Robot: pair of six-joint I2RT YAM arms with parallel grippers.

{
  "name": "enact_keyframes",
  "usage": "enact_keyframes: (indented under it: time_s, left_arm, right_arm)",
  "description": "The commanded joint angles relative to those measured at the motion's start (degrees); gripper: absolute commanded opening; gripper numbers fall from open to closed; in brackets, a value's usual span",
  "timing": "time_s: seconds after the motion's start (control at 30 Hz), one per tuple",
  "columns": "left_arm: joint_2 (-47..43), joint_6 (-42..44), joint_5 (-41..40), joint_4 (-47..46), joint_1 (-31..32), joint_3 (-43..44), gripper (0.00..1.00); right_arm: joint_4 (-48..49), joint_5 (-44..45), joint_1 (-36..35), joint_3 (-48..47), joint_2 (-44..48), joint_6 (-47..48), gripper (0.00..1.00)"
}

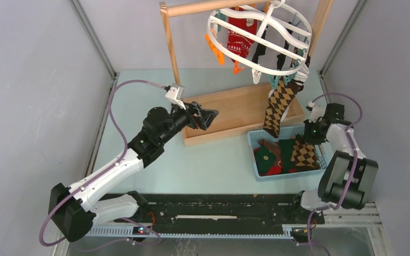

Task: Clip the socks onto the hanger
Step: Pick up the sock from the bin.

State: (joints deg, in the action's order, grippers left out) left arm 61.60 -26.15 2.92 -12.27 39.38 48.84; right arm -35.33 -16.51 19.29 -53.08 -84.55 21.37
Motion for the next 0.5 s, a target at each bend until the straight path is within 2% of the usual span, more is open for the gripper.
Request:
enact_keyframes:
  time_s: [0.0, 0.27, 0.47]
  left_arm:
    - [-1.81, -0.50, -0.30, -0.44, -0.37, 0.39, 0.93]
    - [-2.42, 1.16, 6.98, -4.44, -0.33, -0.40, 0.93]
    - [-3.06, 1.15, 14.06, -9.27, -0.29, -1.45, 0.92]
  right_arm:
    - [-3.68, -4.13, 3.31, -0.87, 9.95, 3.88, 0.07]
    - [-12.61, -14.92, 6.10, -4.97, 25.31, 7.72, 0.07]
    - [-11.66, -20.76, 6.02, -9.00, 33.87, 4.34, 0.07]
